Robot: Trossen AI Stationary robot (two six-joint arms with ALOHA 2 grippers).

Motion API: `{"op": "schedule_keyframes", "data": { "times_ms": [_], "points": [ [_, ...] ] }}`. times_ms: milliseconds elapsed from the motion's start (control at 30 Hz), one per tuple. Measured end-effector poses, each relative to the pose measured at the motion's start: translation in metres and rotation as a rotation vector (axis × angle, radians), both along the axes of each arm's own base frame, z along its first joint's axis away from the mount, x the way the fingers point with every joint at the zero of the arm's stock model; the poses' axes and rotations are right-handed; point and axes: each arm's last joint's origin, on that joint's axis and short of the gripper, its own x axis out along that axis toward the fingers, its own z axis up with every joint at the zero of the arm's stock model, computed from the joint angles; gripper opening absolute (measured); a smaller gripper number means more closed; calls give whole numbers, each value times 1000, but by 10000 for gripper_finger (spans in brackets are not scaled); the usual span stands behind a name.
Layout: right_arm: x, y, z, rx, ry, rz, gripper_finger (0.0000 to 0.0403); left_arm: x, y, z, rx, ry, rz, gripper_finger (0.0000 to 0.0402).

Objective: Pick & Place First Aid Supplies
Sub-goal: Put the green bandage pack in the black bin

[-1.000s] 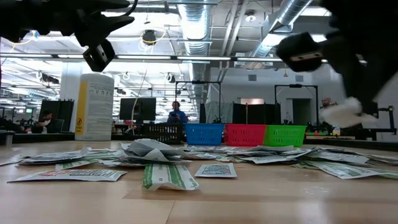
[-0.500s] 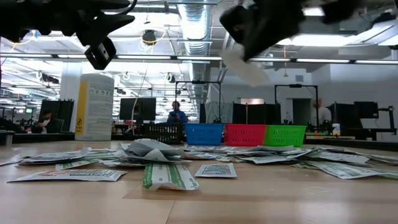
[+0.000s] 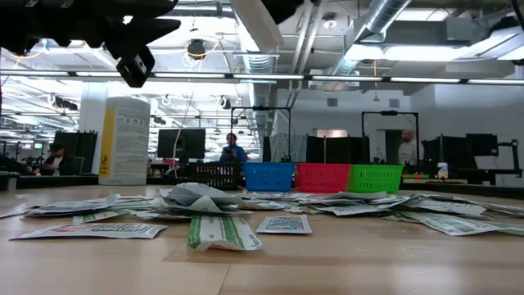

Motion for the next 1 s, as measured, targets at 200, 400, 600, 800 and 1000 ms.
{"op": "schedule_keyframes", "data": {
  "times_ms": [200,400,600,800,1000],
  "points": [
    [8,-13,15,228,-76,19,0,0,1,1,38,-12,36,89],
    [12,-19,26,325,-153,50,0,1,3,3,52,-39,86,89],
    [14,-25,34,343,-245,59,0,1,3,12,116,-130,89,110],
    [16,-32,39,364,-280,40,0,9,4,29,139,-184,115,171],
    [15,-27,38,366,-276,51,0,17,12,43,122,-221,169,219]
  ]
}}
